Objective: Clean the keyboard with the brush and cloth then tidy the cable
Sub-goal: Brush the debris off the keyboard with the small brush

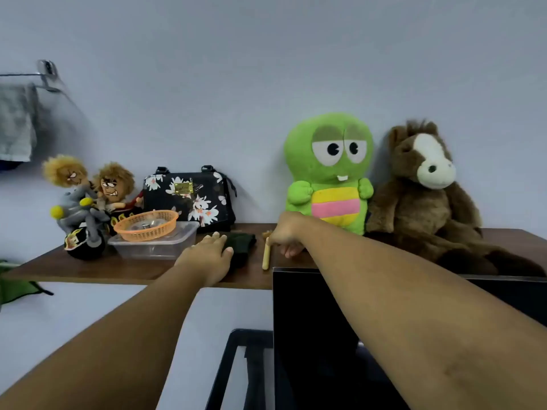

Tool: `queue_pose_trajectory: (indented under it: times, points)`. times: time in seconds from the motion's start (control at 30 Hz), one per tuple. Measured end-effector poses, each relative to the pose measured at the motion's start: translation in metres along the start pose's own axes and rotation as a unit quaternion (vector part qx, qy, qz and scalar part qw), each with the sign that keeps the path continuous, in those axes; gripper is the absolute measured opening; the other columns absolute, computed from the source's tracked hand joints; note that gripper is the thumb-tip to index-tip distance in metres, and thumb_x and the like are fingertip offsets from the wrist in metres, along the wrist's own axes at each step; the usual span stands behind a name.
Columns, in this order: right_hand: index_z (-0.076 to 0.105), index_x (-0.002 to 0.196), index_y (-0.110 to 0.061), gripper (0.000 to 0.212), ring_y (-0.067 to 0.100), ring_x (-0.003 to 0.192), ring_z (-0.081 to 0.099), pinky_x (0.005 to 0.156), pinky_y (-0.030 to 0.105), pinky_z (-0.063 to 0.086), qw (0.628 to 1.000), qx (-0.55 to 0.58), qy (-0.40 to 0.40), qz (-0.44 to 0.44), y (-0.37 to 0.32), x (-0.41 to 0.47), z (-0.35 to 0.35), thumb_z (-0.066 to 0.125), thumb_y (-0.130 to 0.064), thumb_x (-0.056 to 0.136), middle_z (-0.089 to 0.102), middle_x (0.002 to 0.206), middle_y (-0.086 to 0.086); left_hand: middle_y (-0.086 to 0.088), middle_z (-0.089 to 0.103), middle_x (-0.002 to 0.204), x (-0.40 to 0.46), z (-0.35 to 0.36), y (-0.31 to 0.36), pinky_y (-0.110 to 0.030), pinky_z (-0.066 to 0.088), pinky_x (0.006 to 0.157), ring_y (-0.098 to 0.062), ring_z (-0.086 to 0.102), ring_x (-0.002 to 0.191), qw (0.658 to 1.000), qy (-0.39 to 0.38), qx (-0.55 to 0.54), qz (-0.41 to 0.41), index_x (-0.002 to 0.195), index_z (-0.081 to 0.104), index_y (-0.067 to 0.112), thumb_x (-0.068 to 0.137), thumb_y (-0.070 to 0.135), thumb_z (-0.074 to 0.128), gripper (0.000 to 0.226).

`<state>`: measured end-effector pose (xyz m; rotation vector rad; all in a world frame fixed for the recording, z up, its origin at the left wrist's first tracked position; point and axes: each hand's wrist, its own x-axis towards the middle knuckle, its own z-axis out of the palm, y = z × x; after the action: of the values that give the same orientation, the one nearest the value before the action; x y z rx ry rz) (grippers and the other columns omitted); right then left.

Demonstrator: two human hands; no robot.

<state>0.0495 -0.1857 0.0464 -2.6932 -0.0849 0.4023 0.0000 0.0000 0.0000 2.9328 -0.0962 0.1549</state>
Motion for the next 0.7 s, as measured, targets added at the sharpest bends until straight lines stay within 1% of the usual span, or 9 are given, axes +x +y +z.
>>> queue_pose_trajectory:
  times: [0.1,0.2,0.23,0.27,0.33,0.37,0.47,0.57,0.7]
  points:
    - [0.048,0.084,0.0,0.035,0.013,0.023,0.05,0.029,0.018,0.041,0.998,-0.019,-0.048,0.032,-0.009,0.007,0.006,0.045,-0.03,0.103,0.051,0.076,0.013,-0.001,0.006,0.164,0.005,0.009,-0.009,-0.043,0.016,0.118,-0.02,0.011,0.15,1.0,-0.011,0.013,-0.001,0.156,0.013,0.021,0.103,0.044,0.018,0.058]
    - [0.06,0.111,0.003,0.039,0.014,0.033,0.055,0.03,0.016,0.043,0.994,-0.023,-0.095,0.052,-0.015,0.012,0.011,0.043,-0.031,0.103,0.048,0.079,0.012,0.001,0.005,0.164,0.006,0.021,-0.015,-0.043,0.015,0.119,-0.018,0.008,0.15,1.0,-0.008,0.0,0.007,0.156,0.014,0.023,0.102,0.047,0.018,0.058]
    - [0.069,0.103,0.001,0.041,0.013,0.032,0.054,0.032,0.015,0.043,0.992,-0.031,-0.112,0.058,-0.016,0.012,0.011,0.041,-0.031,0.104,0.047,0.078,0.011,0.002,0.006,0.164,0.007,0.023,-0.018,-0.043,0.015,0.119,-0.018,0.008,0.15,1.0,-0.002,-0.005,0.01,0.155,0.014,0.023,0.102,0.047,0.018,0.058]
    - [0.076,0.082,-0.005,0.049,0.01,0.028,0.052,0.032,0.014,0.042,0.99,-0.036,-0.125,0.059,-0.017,0.014,0.013,0.04,-0.03,0.104,0.045,0.078,0.01,0.002,0.006,0.164,0.008,0.024,-0.019,-0.043,0.015,0.119,-0.018,0.008,0.15,1.0,0.004,-0.006,0.014,0.155,0.014,0.024,0.102,0.047,0.018,0.058]
    - [0.07,0.042,-0.012,0.073,0.008,0.023,0.045,0.033,0.012,0.039,0.988,-0.037,-0.133,0.068,-0.019,0.013,0.015,0.038,-0.028,0.105,0.043,0.075,0.009,0.003,0.006,0.164,0.01,0.026,-0.022,-0.043,0.014,0.119,-0.017,0.007,0.15,1.0,0.01,-0.005,0.018,0.155,0.014,0.024,0.102,0.048,0.018,0.058]
    - [0.066,0.035,-0.011,0.077,0.007,0.023,0.043,0.033,0.012,0.038,0.988,-0.037,-0.134,0.074,-0.02,0.012,0.017,0.037,-0.027,0.105,0.043,0.074,0.009,0.003,0.007,0.163,0.011,0.026,-0.022,-0.043,0.013,0.119,-0.017,0.007,0.15,1.0,0.012,-0.003,0.02,0.155,0.014,0.025,0.102,0.048,0.018,0.058]
    - [0.064,0.034,-0.008,0.076,0.007,0.023,0.044,0.033,0.011,0.038,0.991,-0.042,-0.106,0.078,-0.022,0.008,0.018,0.037,-0.022,0.104,0.051,0.065,0.009,0.003,0.008,0.163,0.012,0.027,-0.022,-0.043,0.011,0.119,-0.017,0.008,0.15,1.0,0.015,0.003,0.023,0.155,0.014,0.025,0.102,0.048,0.017,0.058]
    - [0.065,0.053,-0.003,0.058,0.009,0.024,0.045,0.032,0.012,0.037,0.997,0.004,-0.06,0.058,-0.023,0.003,0.012,0.037,-0.017,0.102,0.057,0.043,0.007,0.003,0.008,0.163,0.01,0.026,-0.022,-0.042,0.009,0.12,-0.017,0.007,0.15,1.0,0.019,0.009,0.021,0.155,0.014,0.024,0.102,0.047,0.016,0.058]
    - [0.059,0.056,-0.002,0.039,0.017,0.045,0.05,0.04,0.018,0.042,0.994,0.097,0.039,0.01,-0.018,-0.005,0.001,0.049,-0.011,0.093,0.059,0.059,0.013,0.002,0.008,0.163,0.005,0.018,-0.017,-0.042,0.007,0.12,-0.016,0.006,0.15,0.999,0.036,0.005,0.023,0.155,0.015,0.023,0.103,0.045,0.017,0.057]
